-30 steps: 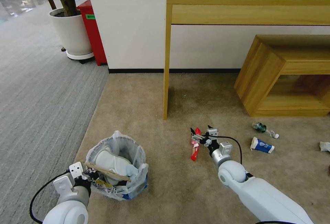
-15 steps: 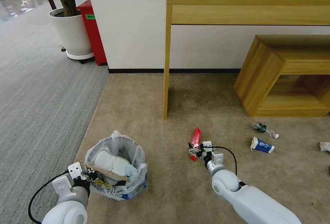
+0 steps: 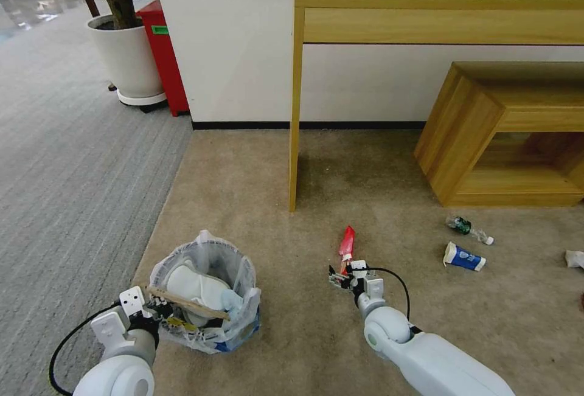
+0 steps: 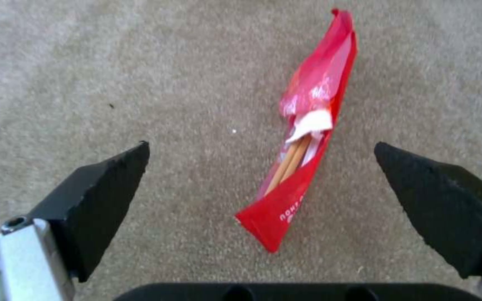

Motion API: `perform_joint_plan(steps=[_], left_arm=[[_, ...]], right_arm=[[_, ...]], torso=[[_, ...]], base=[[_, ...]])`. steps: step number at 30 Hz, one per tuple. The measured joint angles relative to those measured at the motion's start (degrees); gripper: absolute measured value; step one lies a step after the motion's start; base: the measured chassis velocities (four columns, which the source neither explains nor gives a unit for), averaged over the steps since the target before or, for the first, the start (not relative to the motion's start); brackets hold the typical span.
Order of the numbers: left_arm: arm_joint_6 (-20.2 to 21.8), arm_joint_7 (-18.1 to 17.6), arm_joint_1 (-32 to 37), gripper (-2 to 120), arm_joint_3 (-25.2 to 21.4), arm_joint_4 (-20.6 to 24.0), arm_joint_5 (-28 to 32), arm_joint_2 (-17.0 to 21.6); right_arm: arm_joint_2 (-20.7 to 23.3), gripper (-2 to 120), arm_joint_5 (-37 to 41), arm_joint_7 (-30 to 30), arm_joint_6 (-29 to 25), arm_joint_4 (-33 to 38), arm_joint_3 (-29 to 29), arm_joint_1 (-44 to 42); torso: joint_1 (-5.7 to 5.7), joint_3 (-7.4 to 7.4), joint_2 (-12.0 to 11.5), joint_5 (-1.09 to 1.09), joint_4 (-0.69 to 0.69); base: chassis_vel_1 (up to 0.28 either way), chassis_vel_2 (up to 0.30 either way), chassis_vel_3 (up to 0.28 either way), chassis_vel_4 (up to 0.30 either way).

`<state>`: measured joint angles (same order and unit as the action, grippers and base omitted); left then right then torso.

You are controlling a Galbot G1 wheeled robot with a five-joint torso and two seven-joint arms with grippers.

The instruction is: Pick up the trash bin and place the garbage on the floor into it.

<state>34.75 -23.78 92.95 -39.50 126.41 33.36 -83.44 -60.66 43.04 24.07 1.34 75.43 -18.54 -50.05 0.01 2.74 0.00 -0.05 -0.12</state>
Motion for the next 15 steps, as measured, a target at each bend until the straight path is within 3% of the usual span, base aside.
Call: perform_joint_plan(steps=[15], left_arm=[[-0.14, 0.0, 0.8, 0, -0.51, 0.8, 0.36, 0.31]], right_arm=[[-5.85, 99, -1.05, -1.78, -1.03, -9.84, -0.13, 2.7]], torso=[[0.0, 0.0, 0.0, 0.0, 0.0]], base=[[0.0, 0.0, 0.0, 0.0]])
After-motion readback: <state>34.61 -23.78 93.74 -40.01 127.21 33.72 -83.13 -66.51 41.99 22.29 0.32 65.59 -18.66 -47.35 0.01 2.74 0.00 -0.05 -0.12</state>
